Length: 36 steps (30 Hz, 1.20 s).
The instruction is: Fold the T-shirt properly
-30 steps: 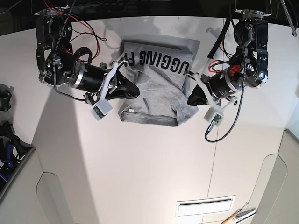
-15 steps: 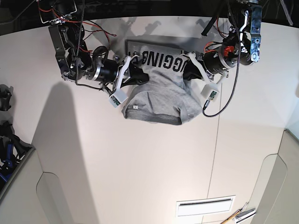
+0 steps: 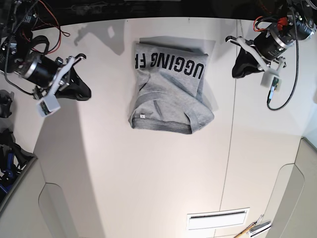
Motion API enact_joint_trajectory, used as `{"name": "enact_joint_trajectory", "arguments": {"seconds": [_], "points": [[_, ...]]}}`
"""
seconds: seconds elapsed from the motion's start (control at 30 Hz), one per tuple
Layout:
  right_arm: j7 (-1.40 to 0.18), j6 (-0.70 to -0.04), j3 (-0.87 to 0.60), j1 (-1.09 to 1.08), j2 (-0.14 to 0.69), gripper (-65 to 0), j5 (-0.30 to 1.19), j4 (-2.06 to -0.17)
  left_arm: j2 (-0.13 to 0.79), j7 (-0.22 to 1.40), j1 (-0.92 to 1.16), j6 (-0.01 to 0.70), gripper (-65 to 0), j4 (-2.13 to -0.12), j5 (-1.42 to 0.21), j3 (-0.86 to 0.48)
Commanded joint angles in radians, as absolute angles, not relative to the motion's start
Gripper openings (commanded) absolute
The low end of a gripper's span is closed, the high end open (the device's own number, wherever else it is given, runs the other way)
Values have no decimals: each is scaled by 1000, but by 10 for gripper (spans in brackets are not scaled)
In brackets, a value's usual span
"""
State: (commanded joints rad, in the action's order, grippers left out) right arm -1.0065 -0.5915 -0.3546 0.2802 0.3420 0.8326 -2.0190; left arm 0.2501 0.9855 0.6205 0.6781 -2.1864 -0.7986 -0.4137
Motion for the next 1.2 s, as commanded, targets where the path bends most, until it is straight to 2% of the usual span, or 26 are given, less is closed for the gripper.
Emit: {"name": "enact_joint_trajectory", "arguments": {"seconds": [0.13,0.33,0.43,0.53,0.6,0.73,0.83,0.87,0.97,1.13,1.17,1.2], "points": [[-1028,-591,-502,455,355,-650,846,-2022,250,1042,789,678,-650,-2186,-811,-429],[-1029,-591,-508,741,451,-650,881,-1999,250,1018,1024,677,-650,-2150,-795,-425],[-1028,-591,-501,821,485,-650,907,-1956,250,953,1072,677,-650,-2039,-717,-424],[-1025,-591,-456,870,523,-650,925,-1855,250,901,1073,677,-650,-1839,-677,-409],[-1025,-591,-374,890,570,-650,924,-1749,259,852,1073,677,-650,-1677,-632,-343],[-994,-590,-160,895,633,-650,925,-1487,381,641,1065,636,-650,-1343,-524,-66],[-808,-591,-22,885,631,-650,904,-1300,444,481,1011,578,-650,-1176,-519,118],[-745,-591,20,864,619,-650,854,-1250,450,458,974,553,-650,-1139,-519,164],[-699,-591,129,750,558,-650,666,-1122,441,430,845,483,-650,-1056,-519,266],[-695,-579,245,524,467,-650,505,-926,375,377,644,477,-650,-891,-494,401],[-696,-572,253,480,456,-650,488,-894,355,377,604,456,-650,-849,-472,417],[-696,-571,255,440,446,-650,478,-865,332,377,566,405,-650,-805,-458,429]]}}
